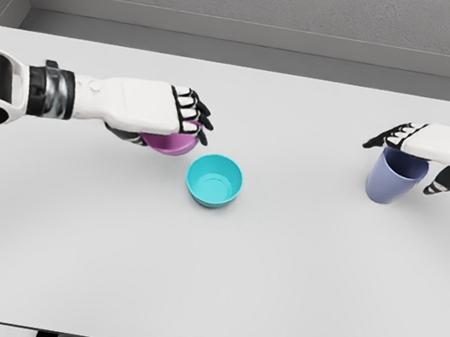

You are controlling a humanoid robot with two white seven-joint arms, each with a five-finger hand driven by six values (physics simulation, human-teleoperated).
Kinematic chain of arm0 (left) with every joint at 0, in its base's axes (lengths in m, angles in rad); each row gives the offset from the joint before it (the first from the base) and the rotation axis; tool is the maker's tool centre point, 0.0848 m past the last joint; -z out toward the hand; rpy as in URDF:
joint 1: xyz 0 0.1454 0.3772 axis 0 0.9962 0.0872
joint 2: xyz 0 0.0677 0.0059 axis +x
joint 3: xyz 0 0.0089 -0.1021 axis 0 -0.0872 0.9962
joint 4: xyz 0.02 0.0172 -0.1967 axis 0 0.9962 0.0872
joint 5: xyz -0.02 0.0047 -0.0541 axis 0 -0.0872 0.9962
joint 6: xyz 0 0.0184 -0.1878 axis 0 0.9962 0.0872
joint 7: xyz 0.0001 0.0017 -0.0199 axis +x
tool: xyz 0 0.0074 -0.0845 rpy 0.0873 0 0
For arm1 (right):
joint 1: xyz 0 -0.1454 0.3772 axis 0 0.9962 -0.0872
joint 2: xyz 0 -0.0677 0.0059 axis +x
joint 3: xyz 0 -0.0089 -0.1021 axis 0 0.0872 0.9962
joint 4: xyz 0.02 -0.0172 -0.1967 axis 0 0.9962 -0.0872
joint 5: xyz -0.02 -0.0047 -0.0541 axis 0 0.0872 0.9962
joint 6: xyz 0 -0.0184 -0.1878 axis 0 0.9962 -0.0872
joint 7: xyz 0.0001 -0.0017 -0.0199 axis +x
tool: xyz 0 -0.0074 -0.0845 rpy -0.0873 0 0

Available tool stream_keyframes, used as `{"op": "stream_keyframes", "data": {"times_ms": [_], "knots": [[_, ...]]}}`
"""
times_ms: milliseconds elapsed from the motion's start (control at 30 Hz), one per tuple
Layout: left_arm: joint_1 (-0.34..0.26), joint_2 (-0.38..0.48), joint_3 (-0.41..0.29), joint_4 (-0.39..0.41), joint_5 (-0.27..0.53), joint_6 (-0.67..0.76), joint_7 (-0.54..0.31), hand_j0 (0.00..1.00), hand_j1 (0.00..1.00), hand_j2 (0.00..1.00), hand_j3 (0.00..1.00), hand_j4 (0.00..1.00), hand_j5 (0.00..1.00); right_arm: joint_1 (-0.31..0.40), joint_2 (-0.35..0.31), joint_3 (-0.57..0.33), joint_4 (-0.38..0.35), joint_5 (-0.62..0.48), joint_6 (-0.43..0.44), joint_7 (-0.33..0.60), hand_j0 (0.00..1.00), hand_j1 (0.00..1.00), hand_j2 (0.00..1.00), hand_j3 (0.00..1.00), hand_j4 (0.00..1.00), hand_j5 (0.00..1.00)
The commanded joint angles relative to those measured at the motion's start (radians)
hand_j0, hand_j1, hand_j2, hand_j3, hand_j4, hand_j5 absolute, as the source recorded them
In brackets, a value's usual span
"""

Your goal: Stacking bowl and cup with both arms

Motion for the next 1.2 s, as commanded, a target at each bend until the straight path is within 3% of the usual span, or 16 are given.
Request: {"op": "stream_keyframes", "data": {"times_ms": [0, 233, 633, 833, 1167], "knots": [[0.000, -0.045, -0.011, -0.029, 0.013, 0.002, -0.026, 0.68, 0.68, 0.68, 0.68, 0.68, 0.68, 0.000, 0.001, -0.001, 0.002, -0.004, 0.003, 0.000, 1.00, 1.00, 1.00, 1.00, 1.00, 1.00], [-0.014, -0.113, -0.074, 0.023, 0.002, 0.002, -0.062, 0.68, 0.68, 0.68, 0.68, 0.68, 0.68, 0.002, 0.007, 0.001, 0.004, -0.002, 0.003, 0.000, 1.00, 1.00, 1.00, 1.00, 1.00, 1.00], [-0.023, -0.153, -0.077, 0.053, 0.002, 0.002, -0.065, 0.69, 0.69, 0.69, 0.69, 0.69, 0.69, 0.000, 0.024, 0.010, 0.010, 0.006, 0.003, 0.000, 1.00, 1.00, 1.00, 1.00, 1.00, 1.00], [-0.023, -0.182, -0.086, 0.115, 0.002, 0.002, -0.065, 0.71, 0.71, 0.71, 0.71, 0.71, 0.71, 0.000, 0.027, 0.010, 0.021, 0.006, 0.003, 0.000, 1.00, 1.00, 1.00, 1.00, 1.00, 1.00], [-0.021, -0.190, -0.103, 0.115, 0.010, 0.002, -0.065, 0.86, 0.86, 0.86, 0.86, 0.86, 0.86, -0.002, 0.028, 0.010, 0.021, 0.006, 0.003, 0.000, 1.00, 1.00, 1.00, 1.00, 1.00, 1.00]]}}
